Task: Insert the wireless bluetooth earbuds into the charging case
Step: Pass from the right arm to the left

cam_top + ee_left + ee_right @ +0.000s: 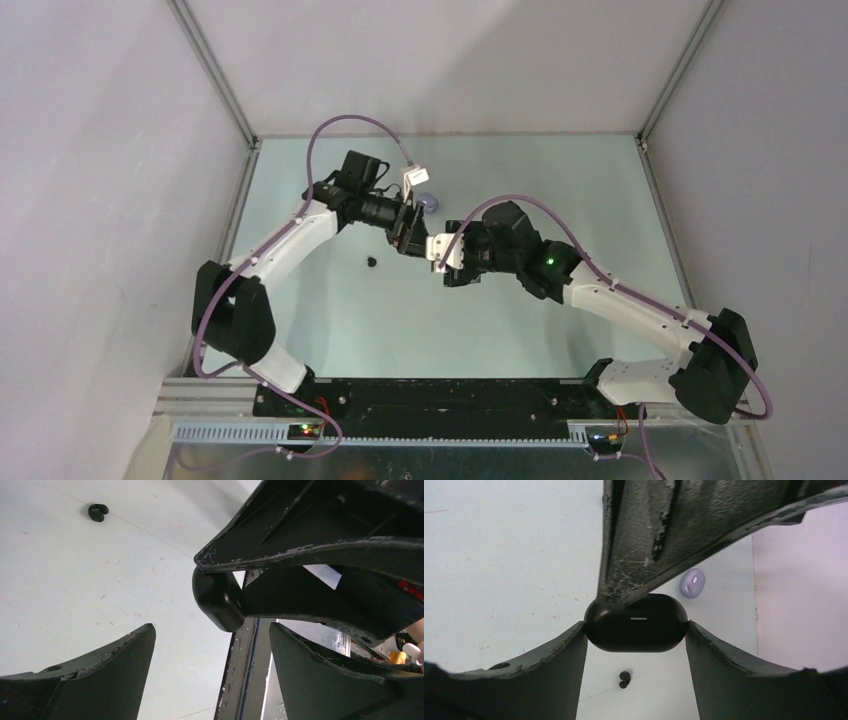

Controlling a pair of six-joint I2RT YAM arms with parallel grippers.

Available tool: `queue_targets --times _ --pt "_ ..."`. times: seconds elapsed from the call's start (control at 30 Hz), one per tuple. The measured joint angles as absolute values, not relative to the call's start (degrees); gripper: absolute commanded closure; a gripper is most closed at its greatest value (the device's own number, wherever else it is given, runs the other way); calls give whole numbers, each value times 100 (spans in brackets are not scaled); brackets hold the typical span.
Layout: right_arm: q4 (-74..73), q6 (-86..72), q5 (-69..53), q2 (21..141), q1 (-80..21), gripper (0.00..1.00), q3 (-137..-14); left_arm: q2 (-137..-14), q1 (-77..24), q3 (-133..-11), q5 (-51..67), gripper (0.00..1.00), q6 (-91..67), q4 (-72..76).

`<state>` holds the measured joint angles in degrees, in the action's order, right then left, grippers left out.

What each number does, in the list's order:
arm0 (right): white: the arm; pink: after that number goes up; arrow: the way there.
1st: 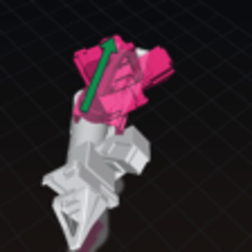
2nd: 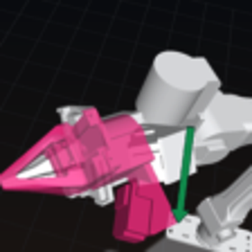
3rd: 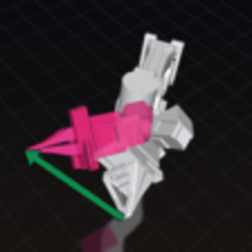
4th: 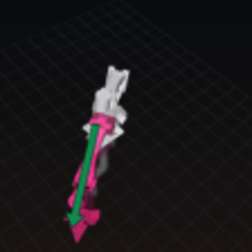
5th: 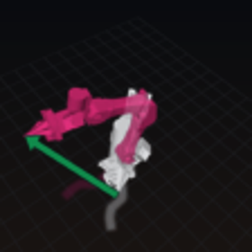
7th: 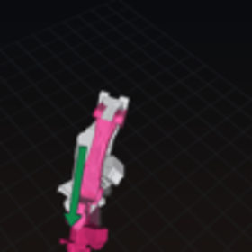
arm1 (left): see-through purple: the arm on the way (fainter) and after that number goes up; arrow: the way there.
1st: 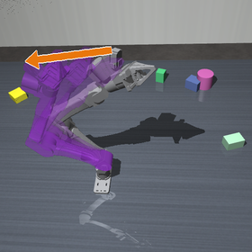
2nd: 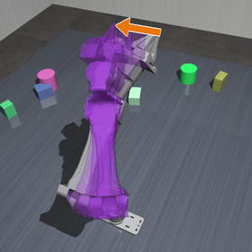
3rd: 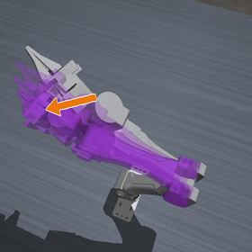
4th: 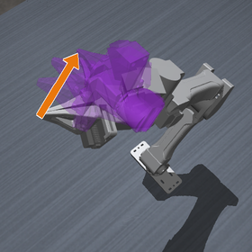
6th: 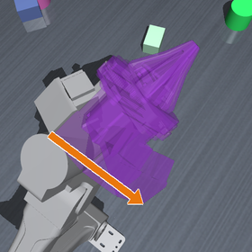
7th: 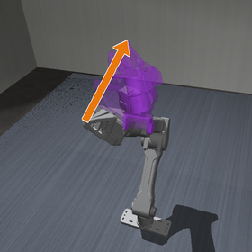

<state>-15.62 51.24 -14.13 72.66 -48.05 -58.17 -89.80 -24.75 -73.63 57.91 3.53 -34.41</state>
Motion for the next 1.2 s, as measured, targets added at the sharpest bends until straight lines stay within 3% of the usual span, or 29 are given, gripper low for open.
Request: queue_targets --times 0.17,0.33,0.77,0.97,1.1,1.2 --pt "-1549 5116 -1413 7196 -4834 31 -5817 -9131 -2561 -7437 5927 13 462 -3601" --pt "-1551 5113 -1411 7196 -4934 31 -5817 -9231 -2637 -7496 6101 26 567 -3778" --pt "-1549 5113 -1334 7196 -5127 31 -5817 -9332 -2714 -7614 6348 48 814 -4066" --pt "-1553 5133 -1295 7196 -5137 30 -5817 -9491 -2731 -7780 6414 69 906 -4261" --pt "-1566 5151 -1269 7196 -5168 26 -5817 -9555 -2724 -7848 6460 77 956 -4421" --pt "-1573 5153 -1245 7196 -5181 15 -5817 -9559 -2724 -7856 6488 78 1015 -4482"
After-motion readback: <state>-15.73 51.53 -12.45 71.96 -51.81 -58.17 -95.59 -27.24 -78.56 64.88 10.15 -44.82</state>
